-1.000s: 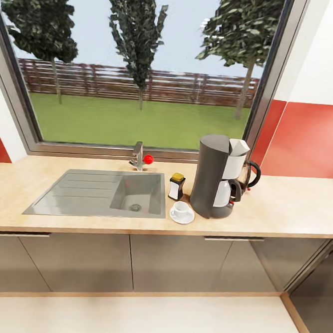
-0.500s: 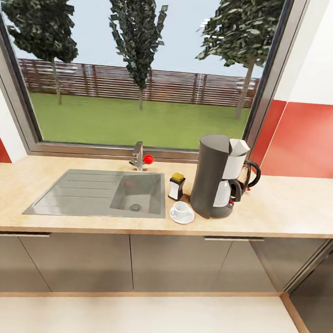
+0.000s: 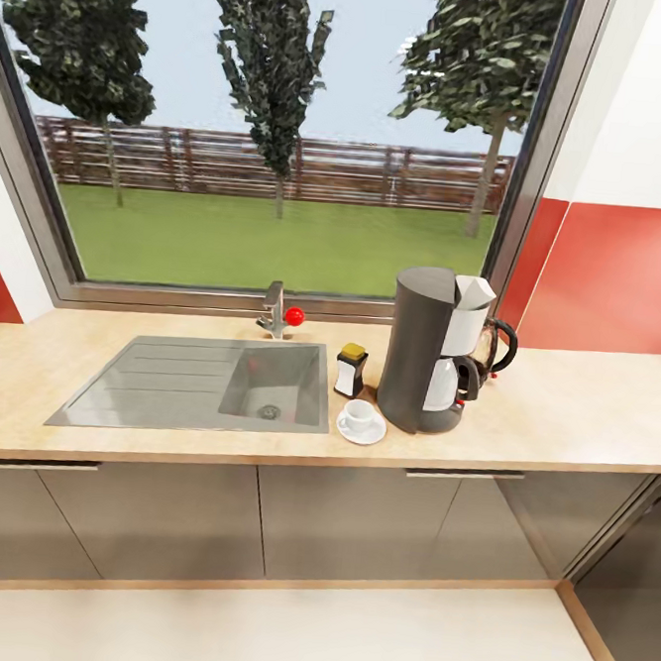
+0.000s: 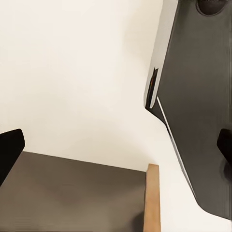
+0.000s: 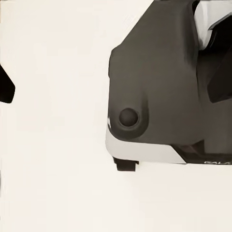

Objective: Set up a coffee station on the kitchen countertop: keep the coffee maker on the countertop, move the bottle of coffee from the kitchen shelf to the counter next to the coffee maker, place a paper coffee filter on top of the coffee maker, put the saucer next to the coffee maker with the coffee cup on the saucer, and place the electric kettle next to the coffee maker.

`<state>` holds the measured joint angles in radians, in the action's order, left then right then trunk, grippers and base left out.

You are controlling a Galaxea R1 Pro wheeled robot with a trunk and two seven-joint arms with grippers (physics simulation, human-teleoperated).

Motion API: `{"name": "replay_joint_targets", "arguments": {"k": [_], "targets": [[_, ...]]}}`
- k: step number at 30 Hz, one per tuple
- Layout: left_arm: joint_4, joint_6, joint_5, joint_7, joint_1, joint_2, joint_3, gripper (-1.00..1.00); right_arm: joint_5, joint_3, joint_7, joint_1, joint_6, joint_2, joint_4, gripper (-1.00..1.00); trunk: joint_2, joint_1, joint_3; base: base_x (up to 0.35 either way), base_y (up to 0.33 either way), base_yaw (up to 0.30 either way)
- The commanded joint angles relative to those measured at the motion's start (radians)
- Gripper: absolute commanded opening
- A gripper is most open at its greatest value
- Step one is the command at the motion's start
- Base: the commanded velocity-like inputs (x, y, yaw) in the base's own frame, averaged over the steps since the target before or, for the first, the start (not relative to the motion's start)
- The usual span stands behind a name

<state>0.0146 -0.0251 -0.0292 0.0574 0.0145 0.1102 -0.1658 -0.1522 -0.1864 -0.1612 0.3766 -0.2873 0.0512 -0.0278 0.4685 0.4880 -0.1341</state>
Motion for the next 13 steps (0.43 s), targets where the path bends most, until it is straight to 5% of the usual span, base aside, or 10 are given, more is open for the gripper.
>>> {"name": "replay_joint_targets", "arguments": {"k": [1,8,13], "targets": [[-0.001,-0.003,-0.003,0.001,0.001,0.000,-0.007,1.00,-0.011,-0.008,-0.004,0.000,0.035,0.001,-0.002,1.00,0.002,0.000,-0.002,0.000,0.000,0.000],[-0.001,-0.003,0.001,0.002,0.001,-0.001,-0.009,1.00,-0.011,-0.008,-0.004,0.001,0.299,0.001,-0.001,1.00,0.002,0.000,-0.002,0.000,0.000,0.000],[0.001,-0.004,0.003,0.001,0.001,-0.001,-0.012,1.00,-0.009,-0.008,-0.004,0.000,0.379,0.001,-0.001,1.00,0.002,0.000,-0.002,0.000,0.000,0.000]]}}
